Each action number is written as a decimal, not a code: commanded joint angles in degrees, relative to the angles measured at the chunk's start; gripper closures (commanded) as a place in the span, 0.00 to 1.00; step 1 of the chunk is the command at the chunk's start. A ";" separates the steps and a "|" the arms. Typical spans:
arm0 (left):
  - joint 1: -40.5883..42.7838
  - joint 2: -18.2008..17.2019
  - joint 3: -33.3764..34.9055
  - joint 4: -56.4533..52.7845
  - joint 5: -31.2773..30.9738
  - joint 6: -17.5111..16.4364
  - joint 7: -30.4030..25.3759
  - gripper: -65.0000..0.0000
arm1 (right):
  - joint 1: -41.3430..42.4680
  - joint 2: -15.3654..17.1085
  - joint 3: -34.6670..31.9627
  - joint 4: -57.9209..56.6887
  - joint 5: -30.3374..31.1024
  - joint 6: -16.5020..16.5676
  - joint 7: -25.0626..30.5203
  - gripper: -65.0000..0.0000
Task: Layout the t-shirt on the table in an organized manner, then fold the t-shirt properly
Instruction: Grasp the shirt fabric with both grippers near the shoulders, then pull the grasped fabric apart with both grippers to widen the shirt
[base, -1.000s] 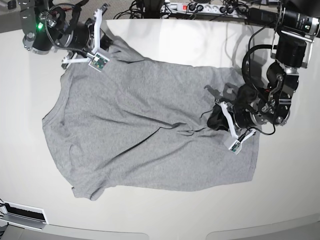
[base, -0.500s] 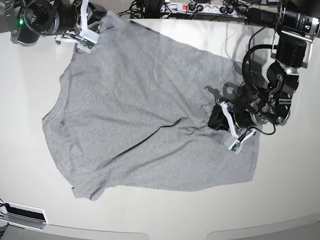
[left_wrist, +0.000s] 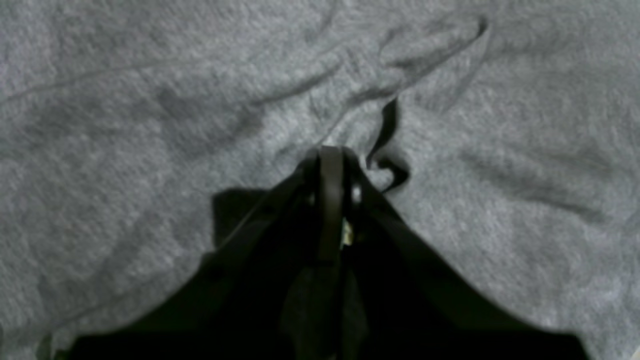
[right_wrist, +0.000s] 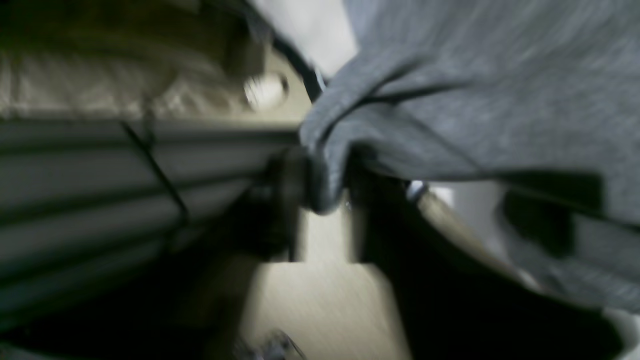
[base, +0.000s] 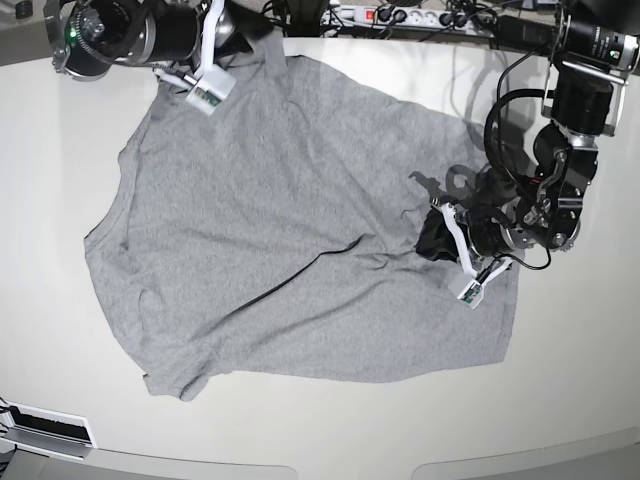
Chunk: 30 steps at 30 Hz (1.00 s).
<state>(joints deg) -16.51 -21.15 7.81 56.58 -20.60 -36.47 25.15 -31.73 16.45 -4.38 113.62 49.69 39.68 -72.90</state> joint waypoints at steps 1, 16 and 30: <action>-1.31 -0.63 -0.33 0.90 -0.92 -0.17 -1.14 1.00 | -0.22 1.11 0.20 1.07 1.44 0.32 0.83 0.48; -1.73 -1.84 -0.33 0.90 2.62 6.49 -1.14 1.00 | 4.09 8.35 0.31 5.27 -9.84 0.32 -1.70 0.37; -0.09 -2.89 -0.33 0.87 4.20 7.41 0.63 1.00 | 10.75 8.11 0.31 0.35 -26.12 -3.74 25.79 1.00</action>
<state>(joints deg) -15.73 -23.29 7.81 56.62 -16.53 -28.95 25.89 -21.12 24.03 -4.32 113.14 23.07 36.27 -47.59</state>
